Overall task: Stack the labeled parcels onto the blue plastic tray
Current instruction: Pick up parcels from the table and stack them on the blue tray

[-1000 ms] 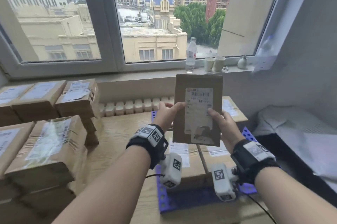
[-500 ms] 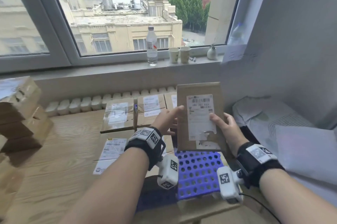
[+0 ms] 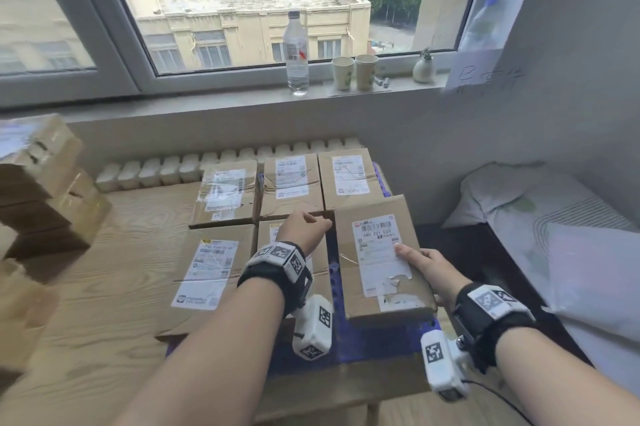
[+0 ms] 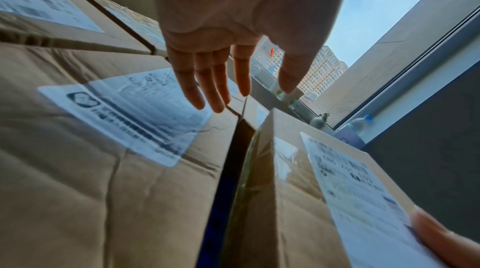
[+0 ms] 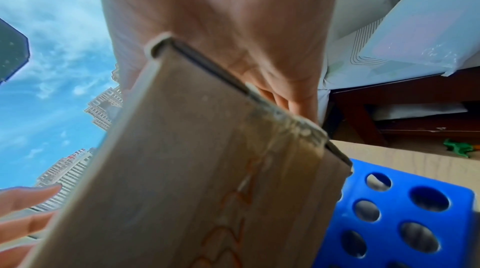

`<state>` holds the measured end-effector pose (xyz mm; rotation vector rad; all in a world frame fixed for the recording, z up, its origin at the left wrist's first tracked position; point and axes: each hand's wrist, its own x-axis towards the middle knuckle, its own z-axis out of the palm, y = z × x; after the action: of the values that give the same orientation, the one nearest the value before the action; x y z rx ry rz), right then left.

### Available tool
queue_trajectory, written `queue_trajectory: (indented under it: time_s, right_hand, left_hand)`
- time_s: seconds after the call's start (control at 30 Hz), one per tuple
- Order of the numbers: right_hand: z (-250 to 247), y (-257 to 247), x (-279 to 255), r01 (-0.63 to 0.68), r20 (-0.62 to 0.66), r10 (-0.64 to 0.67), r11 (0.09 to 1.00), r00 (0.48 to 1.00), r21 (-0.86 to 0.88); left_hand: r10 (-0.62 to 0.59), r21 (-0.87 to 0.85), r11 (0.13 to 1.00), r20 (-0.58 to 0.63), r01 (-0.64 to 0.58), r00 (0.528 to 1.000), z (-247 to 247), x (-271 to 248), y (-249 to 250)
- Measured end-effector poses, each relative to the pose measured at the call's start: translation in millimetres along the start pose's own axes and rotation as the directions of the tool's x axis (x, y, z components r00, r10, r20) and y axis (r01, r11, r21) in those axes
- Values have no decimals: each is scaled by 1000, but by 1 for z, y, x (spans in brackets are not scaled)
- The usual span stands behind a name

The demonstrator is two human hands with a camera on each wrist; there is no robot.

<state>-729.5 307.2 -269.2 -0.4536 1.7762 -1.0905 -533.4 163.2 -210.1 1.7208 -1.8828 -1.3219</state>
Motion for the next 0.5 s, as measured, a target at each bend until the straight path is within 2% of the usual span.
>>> queue_trajectory:
  time_s: [0.13, 0.23, 0.4, 0.5]
  right_hand:
    - [8, 11, 8, -79, 2, 80, 996, 997, -33]
    - [8, 23, 26, -99, 14, 99, 995, 995, -15]
    - [11, 19, 41, -77, 54, 82, 994, 995, -83]
    - [17, 8, 37, -56, 28, 60, 990, 998, -126]
  left_hand:
    - [-69, 73, 995, 73, 64, 995, 4, 6, -12]
    - [-77, 100, 993, 136, 64, 988, 6, 6, -15]
    - [-76, 245, 969, 180, 30, 981, 5, 13, -19]
    - [-74, 329, 944, 178, 11, 981, 7, 15, -18]
